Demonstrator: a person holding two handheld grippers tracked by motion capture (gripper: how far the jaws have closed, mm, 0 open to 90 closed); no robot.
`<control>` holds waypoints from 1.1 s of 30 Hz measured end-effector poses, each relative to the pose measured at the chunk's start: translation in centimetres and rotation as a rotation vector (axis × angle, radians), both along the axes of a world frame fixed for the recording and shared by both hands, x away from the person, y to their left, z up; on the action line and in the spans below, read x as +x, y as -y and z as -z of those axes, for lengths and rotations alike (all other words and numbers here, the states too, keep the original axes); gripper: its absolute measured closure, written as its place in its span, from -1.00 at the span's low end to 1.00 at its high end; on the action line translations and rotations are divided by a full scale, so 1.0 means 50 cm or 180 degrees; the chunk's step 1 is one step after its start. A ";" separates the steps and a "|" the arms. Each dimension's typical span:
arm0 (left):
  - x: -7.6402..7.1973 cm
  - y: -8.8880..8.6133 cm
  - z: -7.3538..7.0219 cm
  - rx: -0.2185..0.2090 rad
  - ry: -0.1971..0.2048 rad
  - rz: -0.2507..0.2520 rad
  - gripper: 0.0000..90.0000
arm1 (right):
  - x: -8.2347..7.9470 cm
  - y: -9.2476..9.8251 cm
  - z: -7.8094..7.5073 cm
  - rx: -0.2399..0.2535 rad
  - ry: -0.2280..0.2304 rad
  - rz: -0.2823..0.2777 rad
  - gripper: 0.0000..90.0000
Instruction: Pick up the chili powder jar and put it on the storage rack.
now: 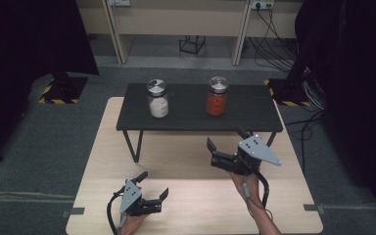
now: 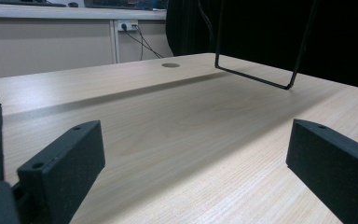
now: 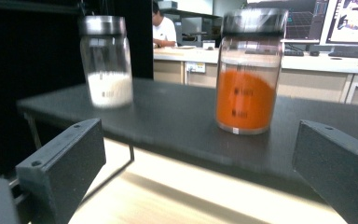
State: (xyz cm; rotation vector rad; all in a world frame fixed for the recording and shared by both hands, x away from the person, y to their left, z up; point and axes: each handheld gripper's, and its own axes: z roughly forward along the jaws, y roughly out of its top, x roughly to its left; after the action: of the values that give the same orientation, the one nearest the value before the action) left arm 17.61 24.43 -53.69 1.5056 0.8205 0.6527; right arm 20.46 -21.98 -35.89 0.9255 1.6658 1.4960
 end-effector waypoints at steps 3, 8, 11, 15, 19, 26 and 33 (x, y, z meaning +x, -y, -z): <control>0.000 0.000 0.000 -0.0005 -0.0006 -0.0003 -0.92 | -0.014 0.007 0.034 -0.0050 -0.0018 0.0002 -0.94; 0.000 0.000 0.000 -0.0007 -0.0010 -0.0005 -0.92 | -0.023 0.014 0.067 -0.0041 -0.0034 0.0019 -0.94; 0.000 0.000 0.000 -0.0005 -0.0010 -0.0006 -0.92 | -0.033 0.020 0.100 0.0009 -0.0051 0.0049 -0.95; 0.000 0.001 0.000 -0.0008 -0.0012 -0.0009 -0.92 | -0.040 0.022 0.134 -0.0024 -0.0068 0.0060 -0.98; 0.000 0.001 -0.001 -0.0005 -0.0011 -0.0009 -0.92 | -0.046 0.023 0.165 -0.0043 -0.0103 0.0069 -0.98; 0.000 0.001 0.000 -0.0006 -0.0011 -0.0009 -0.92 | -0.051 0.023 0.204 -0.0089 -0.0187 0.0101 -0.98; 0.000 0.001 0.000 -0.0007 -0.0011 -0.0009 -0.92 | -0.054 0.025 0.249 -0.0066 -0.0264 0.0147 -0.99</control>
State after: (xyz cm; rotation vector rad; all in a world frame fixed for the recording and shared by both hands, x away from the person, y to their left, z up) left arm 17.60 24.40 -53.67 1.5041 0.8261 0.6512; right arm 17.76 -23.25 -48.35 1.0205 1.7040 1.4243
